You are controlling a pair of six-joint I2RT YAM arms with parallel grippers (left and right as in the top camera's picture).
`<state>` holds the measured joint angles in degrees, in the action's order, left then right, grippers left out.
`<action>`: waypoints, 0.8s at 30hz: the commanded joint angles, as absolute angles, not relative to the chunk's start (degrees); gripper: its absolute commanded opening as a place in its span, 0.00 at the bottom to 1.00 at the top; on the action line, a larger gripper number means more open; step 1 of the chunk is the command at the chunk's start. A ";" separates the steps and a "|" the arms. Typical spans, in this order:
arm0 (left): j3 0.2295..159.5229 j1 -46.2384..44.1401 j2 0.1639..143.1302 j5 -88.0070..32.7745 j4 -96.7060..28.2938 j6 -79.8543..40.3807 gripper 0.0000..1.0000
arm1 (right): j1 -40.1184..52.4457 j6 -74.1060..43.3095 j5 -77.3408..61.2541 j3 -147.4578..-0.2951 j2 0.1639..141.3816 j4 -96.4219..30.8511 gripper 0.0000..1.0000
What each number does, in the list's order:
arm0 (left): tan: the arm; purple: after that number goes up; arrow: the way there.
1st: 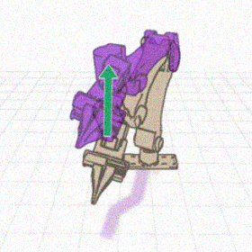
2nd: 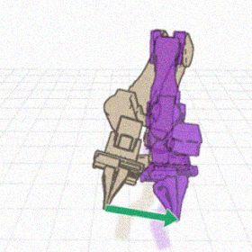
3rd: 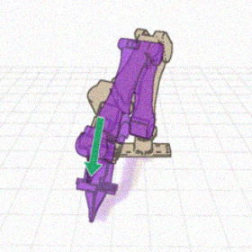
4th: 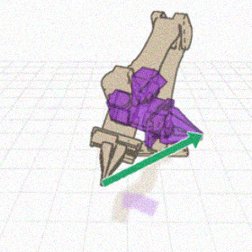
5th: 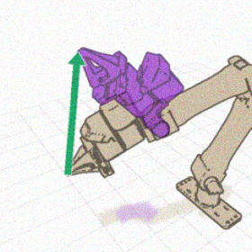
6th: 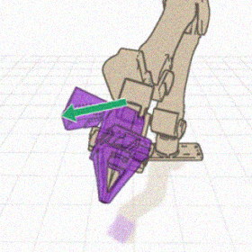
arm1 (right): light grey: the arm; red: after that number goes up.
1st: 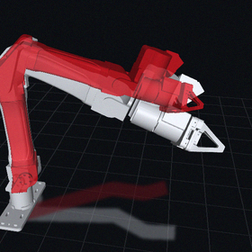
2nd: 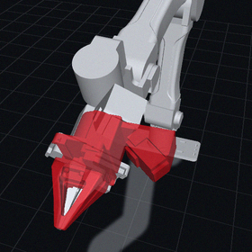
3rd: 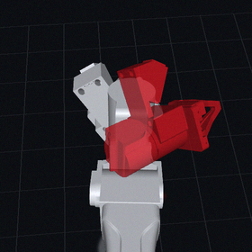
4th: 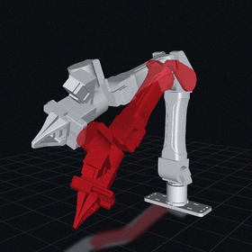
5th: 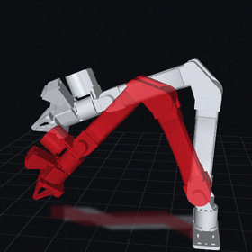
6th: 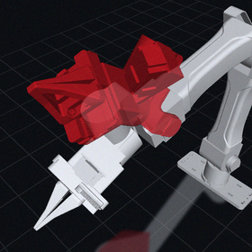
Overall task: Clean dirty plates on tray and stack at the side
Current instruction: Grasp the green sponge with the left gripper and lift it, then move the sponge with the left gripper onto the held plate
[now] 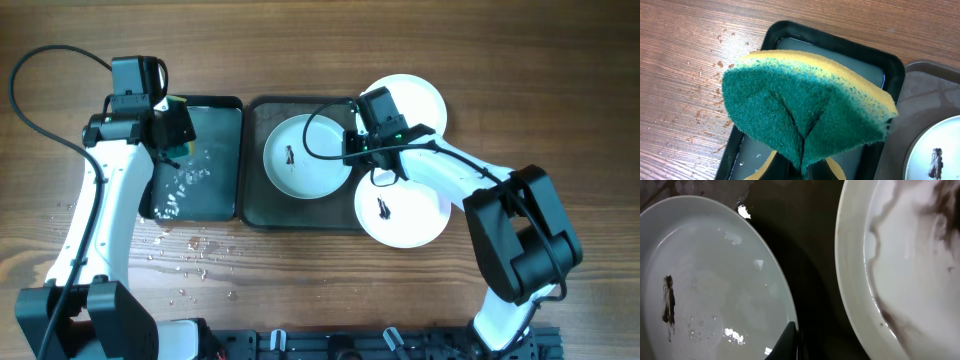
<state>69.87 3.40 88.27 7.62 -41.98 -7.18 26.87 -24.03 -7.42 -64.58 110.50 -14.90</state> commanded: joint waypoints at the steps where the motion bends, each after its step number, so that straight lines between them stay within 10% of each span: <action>1: 70.43 3.66 87.00 7.11 -41.78 -7.94 0.04 | 27.05 -24.64 -7.51 -64.16 111.44 -14.37 0.05; 24: 68.10 3.62 87.22 1.32 -43.35 -12.43 0.04 | 27.05 -24.64 -7.53 -64.16 111.44 -14.22 0.05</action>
